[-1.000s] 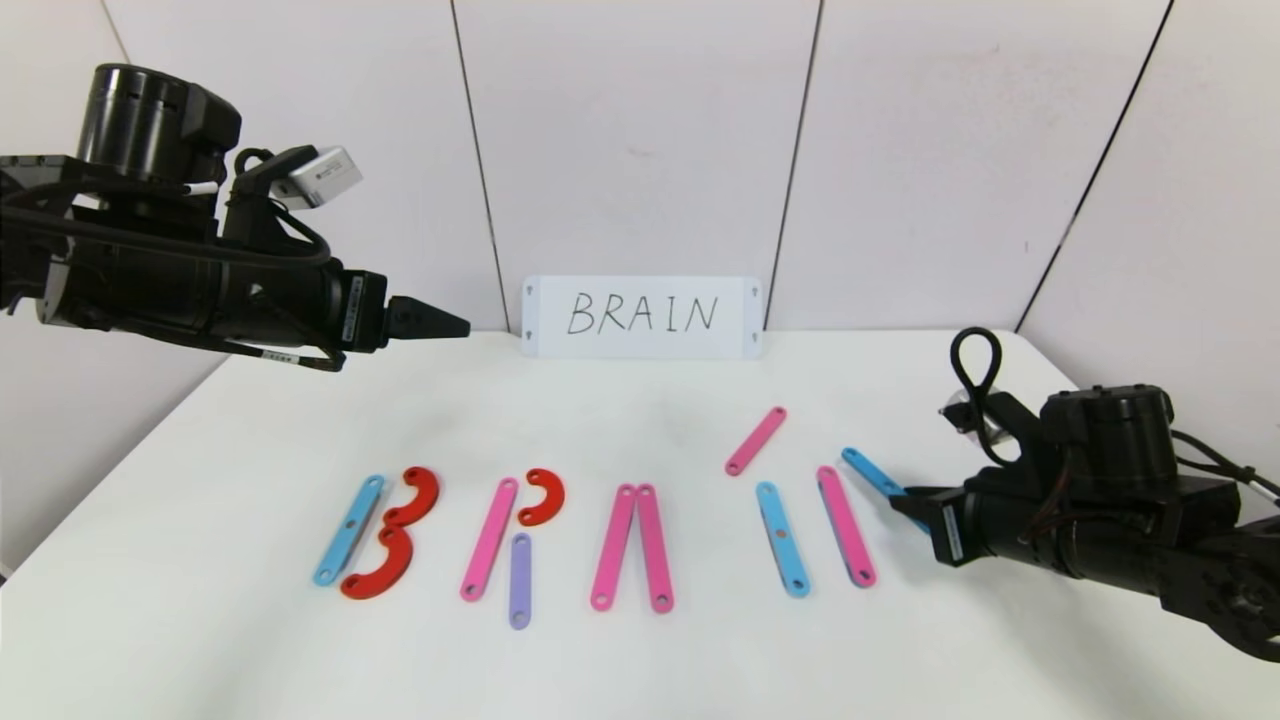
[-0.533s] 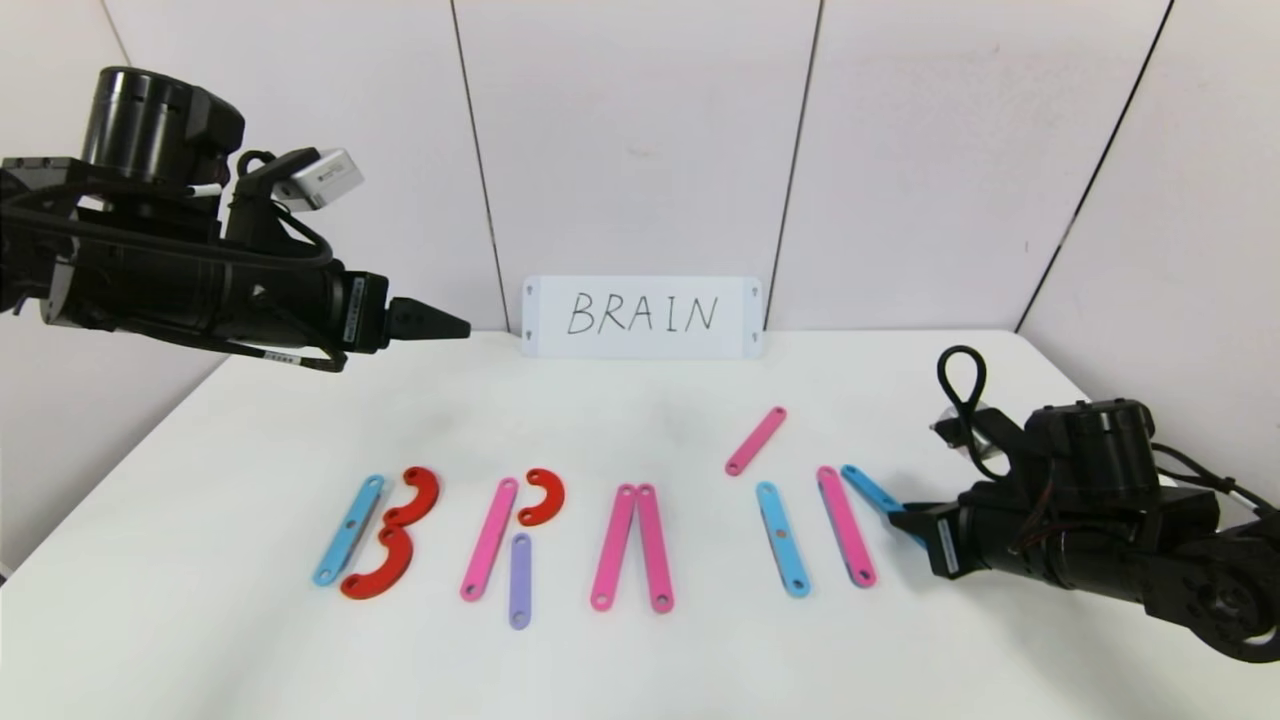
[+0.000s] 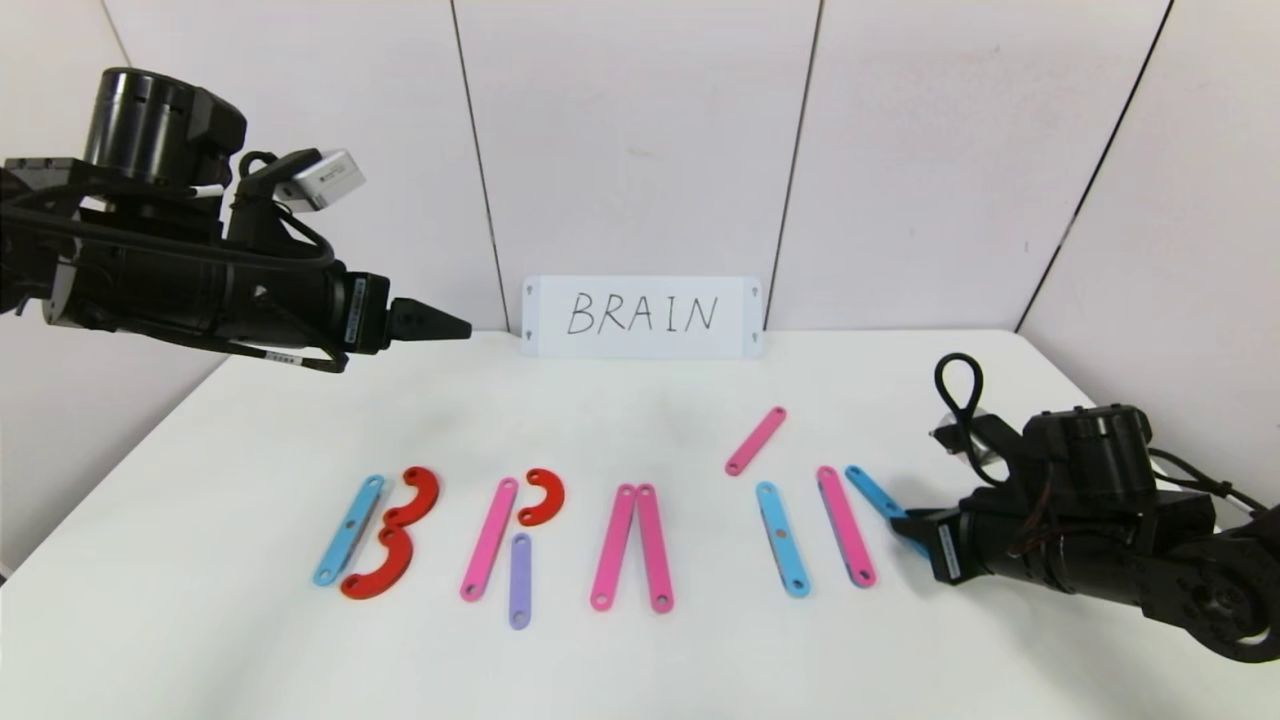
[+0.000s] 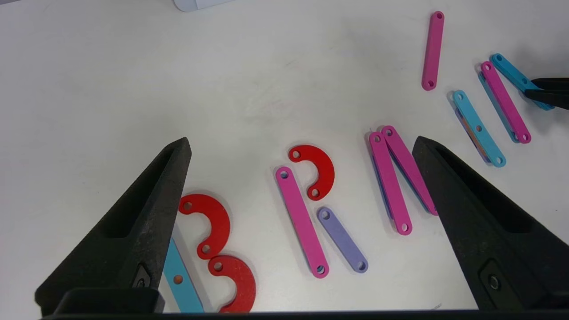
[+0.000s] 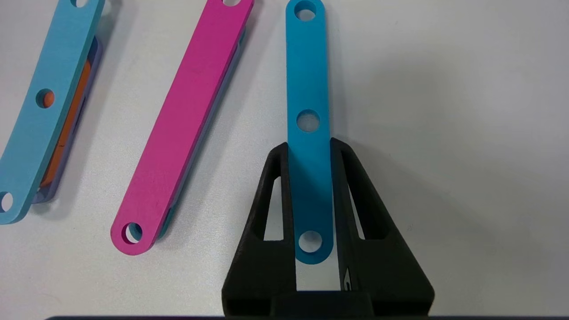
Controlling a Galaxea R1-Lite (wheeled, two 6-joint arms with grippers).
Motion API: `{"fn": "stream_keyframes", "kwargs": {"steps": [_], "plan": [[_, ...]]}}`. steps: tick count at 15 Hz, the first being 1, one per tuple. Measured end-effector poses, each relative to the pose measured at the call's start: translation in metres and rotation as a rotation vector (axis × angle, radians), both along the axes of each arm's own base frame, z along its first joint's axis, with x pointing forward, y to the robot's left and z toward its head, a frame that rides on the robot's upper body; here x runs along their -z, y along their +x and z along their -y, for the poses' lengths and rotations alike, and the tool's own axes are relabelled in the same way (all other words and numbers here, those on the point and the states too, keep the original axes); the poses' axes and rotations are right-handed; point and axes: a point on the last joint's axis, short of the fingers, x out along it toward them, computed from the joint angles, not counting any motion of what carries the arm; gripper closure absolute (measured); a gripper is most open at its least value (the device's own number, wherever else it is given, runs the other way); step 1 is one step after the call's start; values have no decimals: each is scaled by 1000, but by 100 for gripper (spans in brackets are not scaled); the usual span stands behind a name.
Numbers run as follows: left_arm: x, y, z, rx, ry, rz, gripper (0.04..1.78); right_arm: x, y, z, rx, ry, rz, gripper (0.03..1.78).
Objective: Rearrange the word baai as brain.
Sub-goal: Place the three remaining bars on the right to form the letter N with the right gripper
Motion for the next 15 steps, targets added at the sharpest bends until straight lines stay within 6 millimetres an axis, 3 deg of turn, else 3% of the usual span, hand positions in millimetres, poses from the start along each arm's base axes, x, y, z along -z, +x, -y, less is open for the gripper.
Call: {"fn": "stream_keyframes", "kwargs": {"steps": [4, 10, 13, 15], "plan": [[0, 0, 0, 1, 0, 0, 8, 0, 0, 1, 0, -3, 0, 123], [1, 0, 1, 4, 1, -4, 8, -3, 2, 11, 18, 21, 28, 30], [2, -1, 3, 8, 1, -7, 8, -5, 3, 14, 21, 41, 40, 9], [2, 0, 3, 10, 2, -8, 8, -6, 4, 13, 4, 62, 44, 8]]}}
